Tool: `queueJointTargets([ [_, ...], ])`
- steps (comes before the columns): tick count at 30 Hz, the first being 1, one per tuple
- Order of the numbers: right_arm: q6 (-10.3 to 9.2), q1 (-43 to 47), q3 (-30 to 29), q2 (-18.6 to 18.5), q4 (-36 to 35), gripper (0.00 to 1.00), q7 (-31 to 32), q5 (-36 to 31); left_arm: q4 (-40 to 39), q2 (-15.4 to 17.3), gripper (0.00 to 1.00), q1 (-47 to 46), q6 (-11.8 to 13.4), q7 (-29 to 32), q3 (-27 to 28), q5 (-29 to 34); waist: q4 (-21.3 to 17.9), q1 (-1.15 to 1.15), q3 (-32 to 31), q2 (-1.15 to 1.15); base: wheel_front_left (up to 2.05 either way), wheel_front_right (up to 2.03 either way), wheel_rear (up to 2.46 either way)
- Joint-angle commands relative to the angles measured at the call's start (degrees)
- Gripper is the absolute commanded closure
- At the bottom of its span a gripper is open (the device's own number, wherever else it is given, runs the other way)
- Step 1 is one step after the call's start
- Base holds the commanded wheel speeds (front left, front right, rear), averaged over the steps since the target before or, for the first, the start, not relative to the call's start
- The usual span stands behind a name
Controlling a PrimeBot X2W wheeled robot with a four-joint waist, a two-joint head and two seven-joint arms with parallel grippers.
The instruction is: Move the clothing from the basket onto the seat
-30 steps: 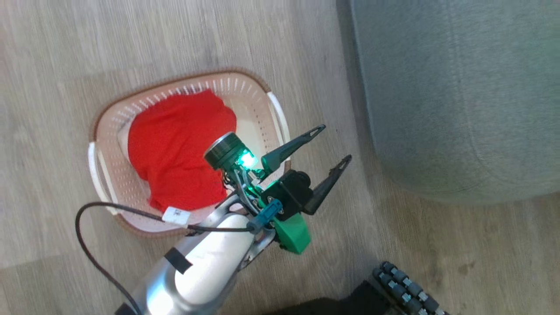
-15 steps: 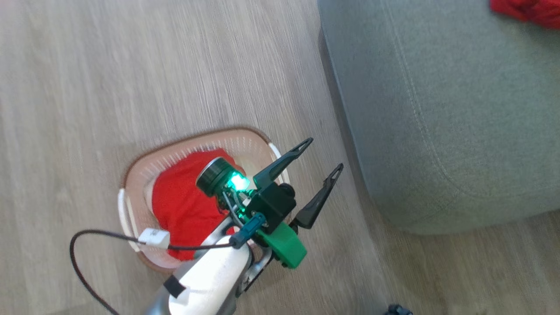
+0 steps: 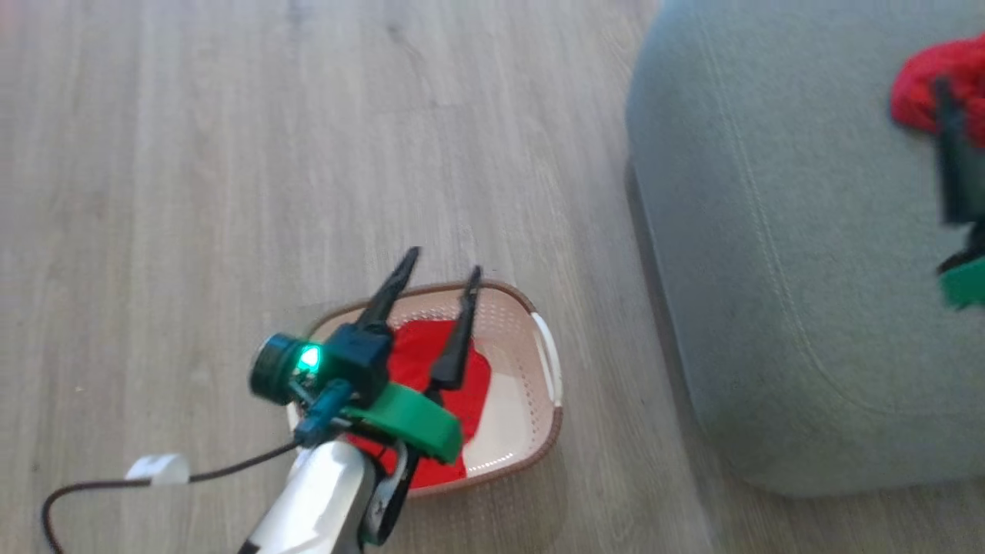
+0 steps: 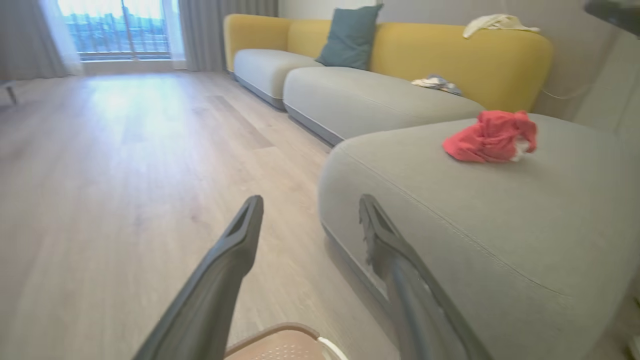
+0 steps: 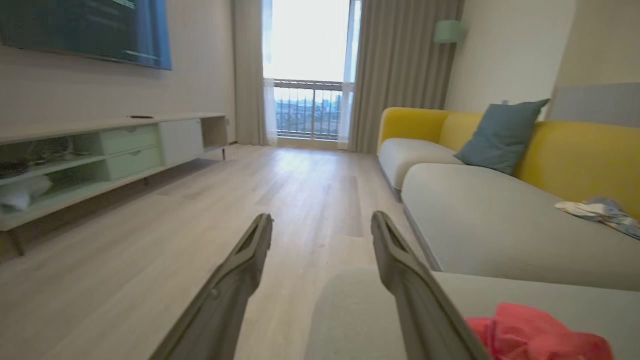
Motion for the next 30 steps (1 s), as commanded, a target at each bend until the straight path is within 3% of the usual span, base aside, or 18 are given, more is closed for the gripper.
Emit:
queueJointTargets([
  [1, -0.01, 1.60, -0.22, -0.45, -2.60, 0.00, -0.36, -0.72, -2.43, -0.25, 0.00, -0.17, 0.77, -0.28, 2.53, 0.29, 2.06, 0.01, -1.75, 0.00, 0.00, 0.00, 0.00],
  [8, -0.01, 9.64, -1.89, 6.42, -8.66, 0.00, -0.36, -2.89, -3.86, -0.25, 0.00, 3.39, 4.19, -0.28, 7.15, 1.34, 6.09, 0.01, -4.32, 0.00, 0.00, 0.00, 0.00],
  [21, -0.01, 21.53, -5.00, 17.30, -9.81, 0.00, -0.36, -10.07, -5.10, -0.26, 0.00, 7.96, 10.29, -0.28, 12.05, 0.04, 10.98, 0.01, -7.57, 0.00, 0.00, 0.00, 0.00],
  [30, -0.01, 23.52, -4.69, 21.67, -7.64, 0.00, -0.36, -12.64, -5.31, -0.26, 0.00, 11.32, 10.56, -0.28, 12.46, 2.81, 11.04, 0.01, -8.33, 0.00, 0.00, 0.00, 0.00],
])
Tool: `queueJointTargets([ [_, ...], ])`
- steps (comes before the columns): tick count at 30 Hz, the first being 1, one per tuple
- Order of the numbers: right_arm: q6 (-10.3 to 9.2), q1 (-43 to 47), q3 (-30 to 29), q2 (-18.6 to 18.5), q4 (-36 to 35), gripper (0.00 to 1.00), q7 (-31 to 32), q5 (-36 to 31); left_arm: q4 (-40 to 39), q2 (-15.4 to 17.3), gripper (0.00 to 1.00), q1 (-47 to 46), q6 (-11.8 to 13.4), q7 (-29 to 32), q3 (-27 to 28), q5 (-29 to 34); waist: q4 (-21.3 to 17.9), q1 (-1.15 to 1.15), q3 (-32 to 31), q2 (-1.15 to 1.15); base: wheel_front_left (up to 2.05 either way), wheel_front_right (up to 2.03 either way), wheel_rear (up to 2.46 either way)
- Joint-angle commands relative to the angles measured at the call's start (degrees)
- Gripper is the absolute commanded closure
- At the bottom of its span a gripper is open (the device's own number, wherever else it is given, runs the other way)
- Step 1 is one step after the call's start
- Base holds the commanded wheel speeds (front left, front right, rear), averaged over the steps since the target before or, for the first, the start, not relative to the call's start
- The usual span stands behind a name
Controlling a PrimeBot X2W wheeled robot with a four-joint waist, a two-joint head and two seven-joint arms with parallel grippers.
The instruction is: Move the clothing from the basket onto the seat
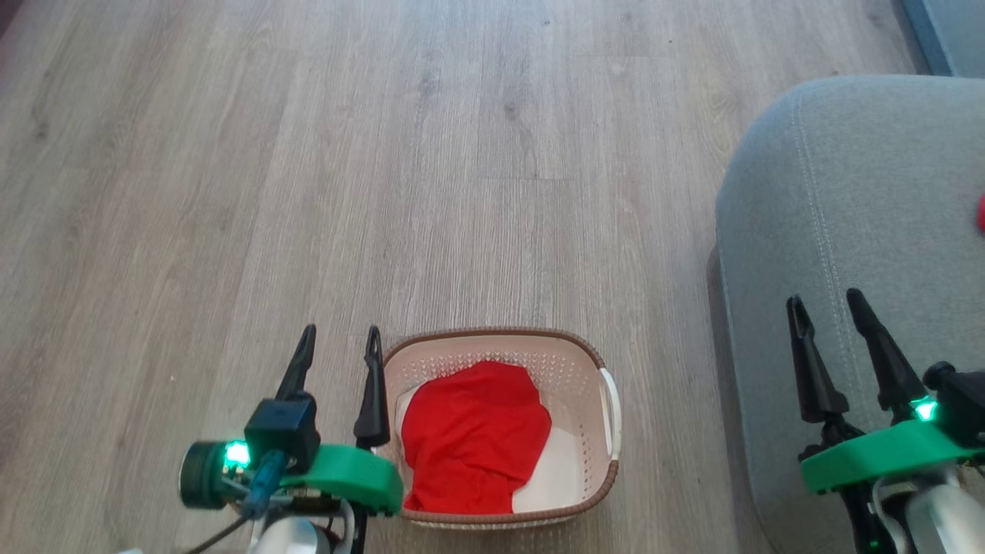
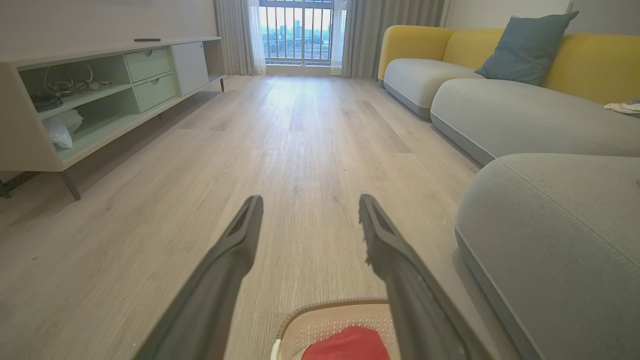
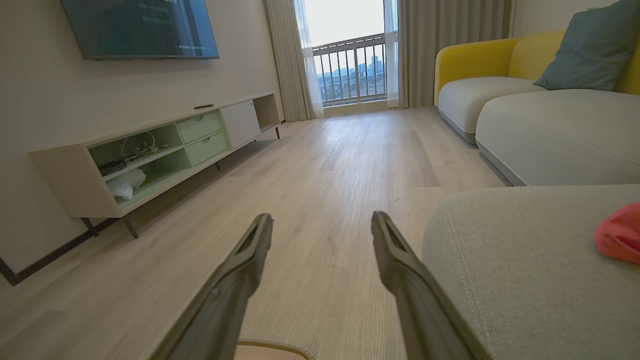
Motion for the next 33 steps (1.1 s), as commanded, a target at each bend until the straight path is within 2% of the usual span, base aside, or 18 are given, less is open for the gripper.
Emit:
queueJointTargets([
  [1, -0.01, -1.00, 0.96, -0.17, -1.41, 0.00, -0.37, -0.63, -2.25, -0.07, 0.00, -1.12, 0.39, -0.28, 2.38, 0.50, -0.13, 0.01, -0.14, 0.00, 0.00, 0.00, 0.00],
  [33, -0.01, -1.20, 2.19, -0.69, 0.30, 0.00, -0.37, -1.48, -1.51, -0.07, 0.00, -0.10, -1.28, -0.28, 2.02, -0.51, -0.14, 0.01, -0.80, 0.00, 0.00, 0.00, 0.00],
])
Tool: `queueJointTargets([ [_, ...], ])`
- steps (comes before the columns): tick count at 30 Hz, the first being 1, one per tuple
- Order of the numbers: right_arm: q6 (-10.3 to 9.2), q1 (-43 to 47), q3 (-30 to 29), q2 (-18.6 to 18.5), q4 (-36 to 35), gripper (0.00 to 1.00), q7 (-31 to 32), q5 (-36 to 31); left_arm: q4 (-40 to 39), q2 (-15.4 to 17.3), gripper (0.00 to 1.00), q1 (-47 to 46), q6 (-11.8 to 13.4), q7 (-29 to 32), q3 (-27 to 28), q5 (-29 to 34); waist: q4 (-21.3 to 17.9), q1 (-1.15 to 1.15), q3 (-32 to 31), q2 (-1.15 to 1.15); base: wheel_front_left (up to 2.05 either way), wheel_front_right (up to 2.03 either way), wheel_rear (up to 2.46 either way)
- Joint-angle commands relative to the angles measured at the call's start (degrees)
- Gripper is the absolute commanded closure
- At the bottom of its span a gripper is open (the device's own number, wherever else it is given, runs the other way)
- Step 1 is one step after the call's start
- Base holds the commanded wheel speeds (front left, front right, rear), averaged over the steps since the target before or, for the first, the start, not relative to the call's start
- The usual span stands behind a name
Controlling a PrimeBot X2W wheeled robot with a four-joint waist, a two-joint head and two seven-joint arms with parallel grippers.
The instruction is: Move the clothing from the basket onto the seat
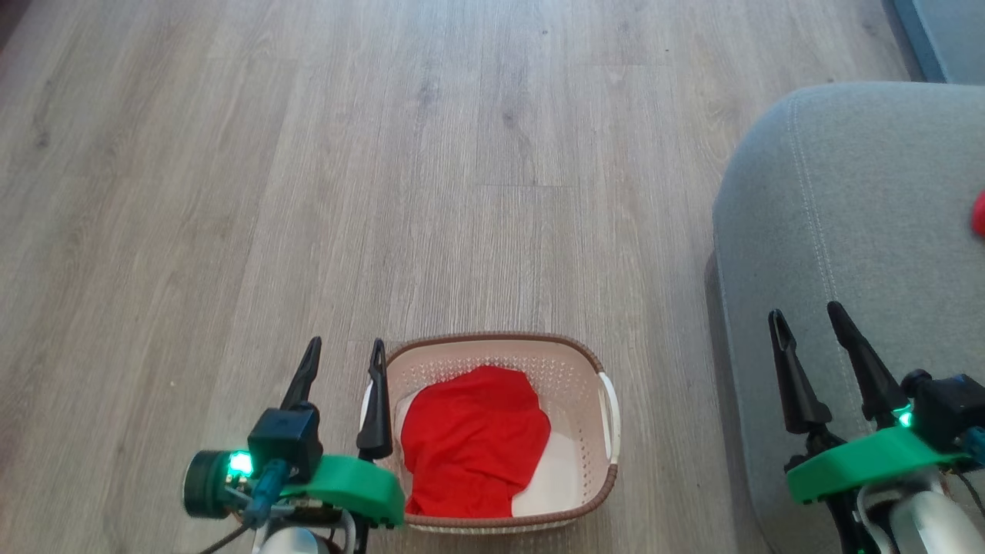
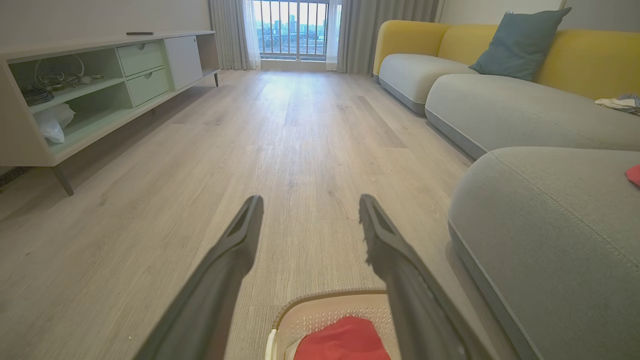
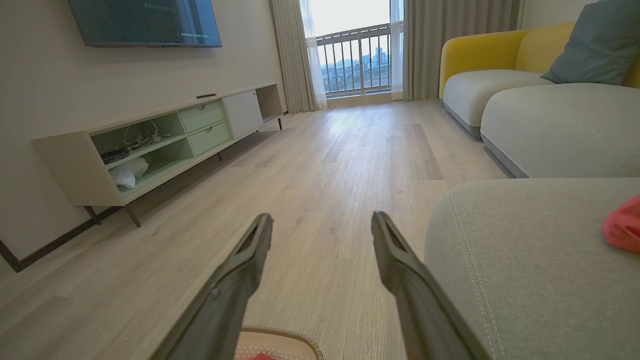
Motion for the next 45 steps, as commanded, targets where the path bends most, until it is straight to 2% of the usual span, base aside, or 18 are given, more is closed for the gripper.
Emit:
queueJointTargets([
  [1, -0.01, -1.34, 0.72, -1.40, -1.63, 0.00, -0.37, -0.05, -1.79, -0.08, 0.00, -1.62, -0.19, -0.28, 2.02, -0.51, -0.03, 0.00, 0.07, 0.00, 0.00, 0.00, 0.00],
  [8, -0.01, -2.42, 0.32, -2.03, -2.16, 0.00, -0.37, -0.22, -0.81, -0.08, 0.00, -2.89, -0.88, -0.28, 0.94, -0.28, -0.18, 0.00, 2.40, 0.00, 0.00, 0.00, 0.00],
  [13, -0.01, -4.19, -1.22, -2.84, -2.02, 0.00, -0.37, -0.84, -0.25, -0.08, 0.00, -5.07, -0.96, -0.28, -0.55, -0.39, -0.42, 0.00, 6.41, 0.00, 0.00, 0.00, 0.00],
  [20, -0.01, -8.17, -2.79, -4.83, -4.25, 0.00, -0.37, -1.16, 5.10, -0.08, 0.00, -10.90, -0.92, -0.28, -4.53, -0.39, -1.40, 0.00, 15.94, 0.00, 0.00, 0.00, 0.00],
  [25, -0.01, -11.51, -4.04, -6.72, -6.58, 0.00, -0.37, -0.67, 11.04, -0.08, 0.00, -17.45, -0.31, -0.28, -8.09, 0.39, -2.38, 0.00, 24.99, 0.00, 0.00, 0.00, 0.00],
  [26, -0.01, -11.51, -4.04, -6.72, -6.58, 0.00, -0.37, -0.67, 11.04, -0.08, 0.00, -17.45, -0.31, -0.28, -8.09, 0.39, -2.38, 0.00, 24.99, 0.00, 0.00, 0.00, 0.00],
  [35, -0.01, -16.82, -3.94, -7.83, -10.06, 0.00, -0.37, 0.22, 33.51, -0.08, 0.00, -32.85, -1.86, -0.28, -15.62, 1.20, -5.98, 0.00, 38.68, 0.00, 0.00, 0.00, 0.00],
  [45, -0.01, -19.98, -1.29, -5.69, -12.06, 0.00, -0.37, 0.33, 55.68, -0.08, 0.00, -47.04, -3.40, -0.28, -19.92, -1.73, -11.84, 0.00, 47.39, 0.00, 0.00, 0.00, 0.00],
])
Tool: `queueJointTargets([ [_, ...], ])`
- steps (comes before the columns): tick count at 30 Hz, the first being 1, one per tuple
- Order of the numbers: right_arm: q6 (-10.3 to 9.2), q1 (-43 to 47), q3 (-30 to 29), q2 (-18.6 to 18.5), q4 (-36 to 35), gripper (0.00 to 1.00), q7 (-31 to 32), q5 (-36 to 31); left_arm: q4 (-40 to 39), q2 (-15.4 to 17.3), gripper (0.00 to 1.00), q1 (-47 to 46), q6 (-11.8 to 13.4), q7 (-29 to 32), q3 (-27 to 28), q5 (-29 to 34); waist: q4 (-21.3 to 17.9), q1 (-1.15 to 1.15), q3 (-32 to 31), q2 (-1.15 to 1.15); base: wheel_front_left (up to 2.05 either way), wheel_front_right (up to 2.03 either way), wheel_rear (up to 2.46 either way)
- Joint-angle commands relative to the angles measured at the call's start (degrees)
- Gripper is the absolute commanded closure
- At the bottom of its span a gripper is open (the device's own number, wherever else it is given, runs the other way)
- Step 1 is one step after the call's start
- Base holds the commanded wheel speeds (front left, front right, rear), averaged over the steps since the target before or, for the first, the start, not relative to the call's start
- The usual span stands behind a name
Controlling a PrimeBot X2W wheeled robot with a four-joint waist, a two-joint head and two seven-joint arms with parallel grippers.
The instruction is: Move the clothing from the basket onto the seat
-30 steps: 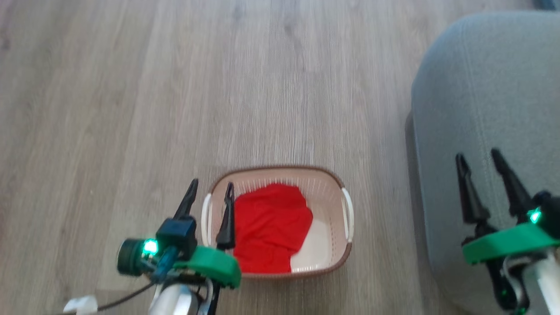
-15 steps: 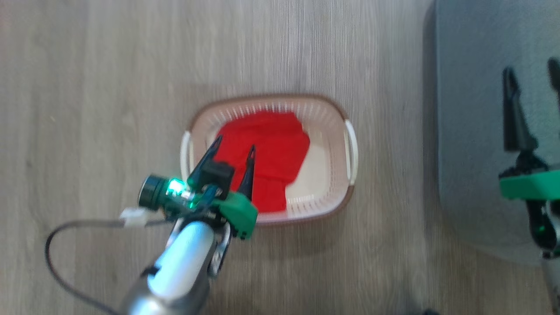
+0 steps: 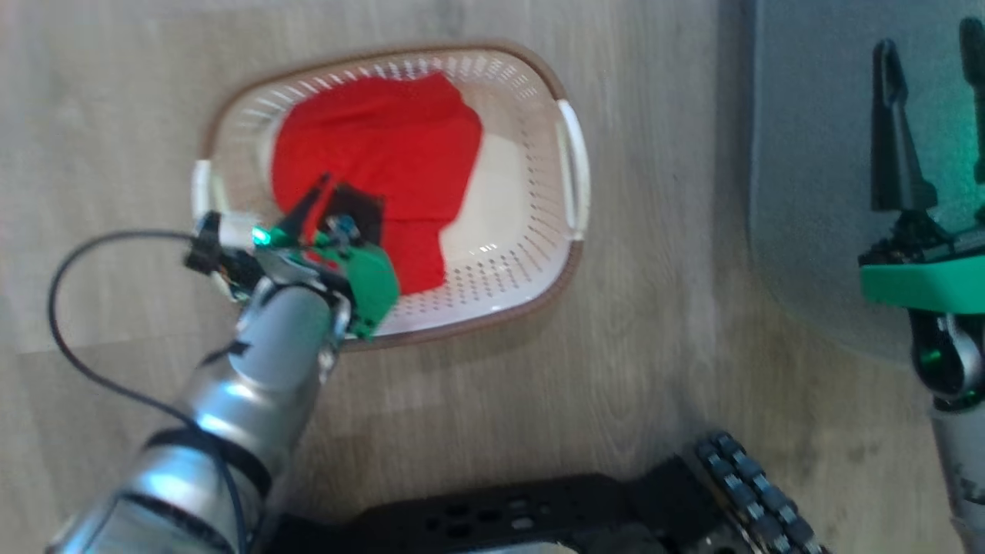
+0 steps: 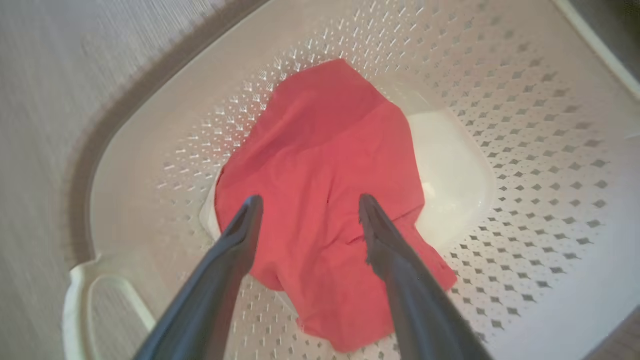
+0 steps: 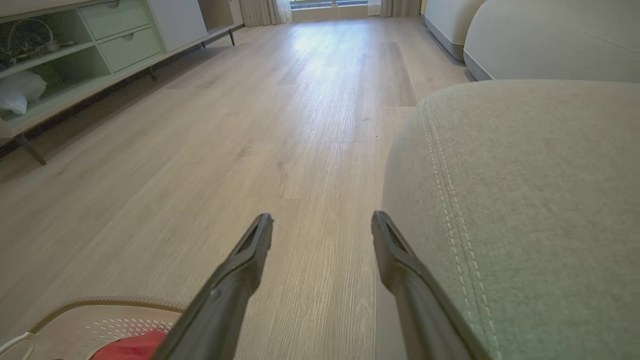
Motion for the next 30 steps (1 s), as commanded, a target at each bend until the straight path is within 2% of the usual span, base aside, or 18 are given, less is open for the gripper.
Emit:
queueJointTargets([
  [1, -0.01, 0.84, 1.26, -0.07, -2.18, 0.00, -0.36, 0.33, 1.24, 0.76, 0.00, -0.73, 0.00, -0.18, 0.59, -0.31, -3.44, -0.01, 3.70, 0.00, 0.00, 0.00, 0.00],
  [4, -0.01, 0.06, 1.98, 0.53, -2.74, 0.00, -0.36, 0.11, 5.36, 0.76, 0.00, -4.42, -0.35, 0.45, -0.21, -0.78, -4.78, -0.01, 5.75, 0.00, 0.00, 0.00, 0.00],
  [9, -0.01, -0.87, 2.28, 1.64, -3.85, 0.00, -0.36, -0.08, 9.49, 0.89, 0.00, -9.96, 0.80, 3.22, -1.45, 0.05, -6.39, -0.01, 9.00, 0.00, 0.00, 0.00, 0.00],
  [22, -0.01, -2.69, 4.11, 3.47, -5.20, 0.00, -0.36, 0.01, 11.15, 4.59, 0.00, -16.03, 4.76, 17.34, -5.86, 3.68, -8.85, -0.01, 13.79, 0.00, 0.00, 0.00, 0.00],
  [25, -0.01, -2.54, 4.28, 3.42, -5.45, 0.00, -0.36, 0.02, 11.16, 4.83, 0.00, -16.11, 4.72, 19.17, -6.38, 3.91, -8.97, -0.01, 13.87, 0.00, 0.00, 0.00, 0.00],
  [30, -0.01, -1.87, 4.27, 2.81, -5.51, 0.00, -0.36, -0.19, 11.17, 4.46, 0.00, -16.29, 2.86, 23.53, -6.46, 2.90, -8.73, -0.01, 14.18, 0.00, 0.00, 0.00, 0.00],
])
